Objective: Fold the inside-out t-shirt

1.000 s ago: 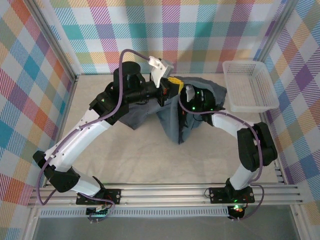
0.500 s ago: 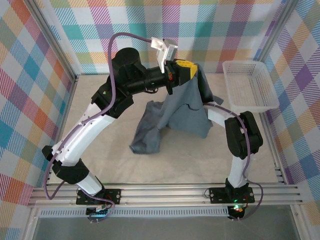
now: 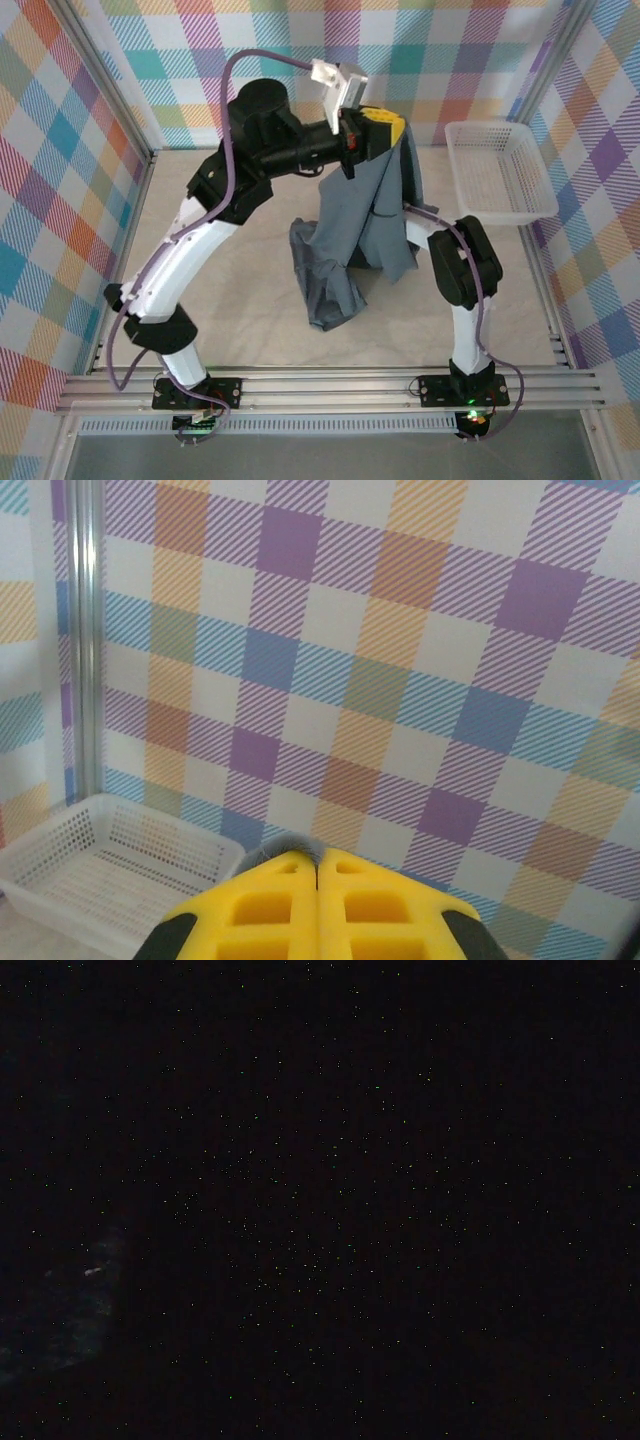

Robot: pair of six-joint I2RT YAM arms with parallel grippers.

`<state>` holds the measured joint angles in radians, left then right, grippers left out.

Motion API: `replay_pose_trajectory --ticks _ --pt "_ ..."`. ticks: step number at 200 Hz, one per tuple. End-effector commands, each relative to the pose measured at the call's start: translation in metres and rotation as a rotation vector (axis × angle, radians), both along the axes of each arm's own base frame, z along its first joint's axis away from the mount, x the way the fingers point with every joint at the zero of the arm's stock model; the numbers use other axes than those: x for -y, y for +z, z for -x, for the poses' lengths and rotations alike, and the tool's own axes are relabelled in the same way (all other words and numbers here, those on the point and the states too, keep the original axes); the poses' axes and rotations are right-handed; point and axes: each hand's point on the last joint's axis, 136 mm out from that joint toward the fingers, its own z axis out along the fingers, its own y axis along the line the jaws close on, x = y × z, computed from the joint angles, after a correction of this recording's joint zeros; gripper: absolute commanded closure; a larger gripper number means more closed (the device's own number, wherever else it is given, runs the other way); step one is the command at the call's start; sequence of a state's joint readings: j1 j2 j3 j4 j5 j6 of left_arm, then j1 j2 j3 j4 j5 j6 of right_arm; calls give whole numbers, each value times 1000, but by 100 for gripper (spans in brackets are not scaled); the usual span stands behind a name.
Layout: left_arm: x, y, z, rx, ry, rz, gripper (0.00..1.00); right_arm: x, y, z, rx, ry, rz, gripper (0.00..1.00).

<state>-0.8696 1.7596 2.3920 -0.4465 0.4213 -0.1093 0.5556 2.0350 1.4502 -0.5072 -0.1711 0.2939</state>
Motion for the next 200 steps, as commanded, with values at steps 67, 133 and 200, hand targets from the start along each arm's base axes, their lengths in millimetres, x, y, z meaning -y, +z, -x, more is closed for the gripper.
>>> replay_pose_trajectory --ticks 67,133,200 --pt "-30 16 6 114 148 -78 100 37 -80 42 -158 300 512 29" --pt "-159 -83 -143 -157 777 -299 100 2 77 57 111 240 -64 100" --pt "-269 -384 -201 -808 877 -397 100 40 302 73 541 97 -521 100"
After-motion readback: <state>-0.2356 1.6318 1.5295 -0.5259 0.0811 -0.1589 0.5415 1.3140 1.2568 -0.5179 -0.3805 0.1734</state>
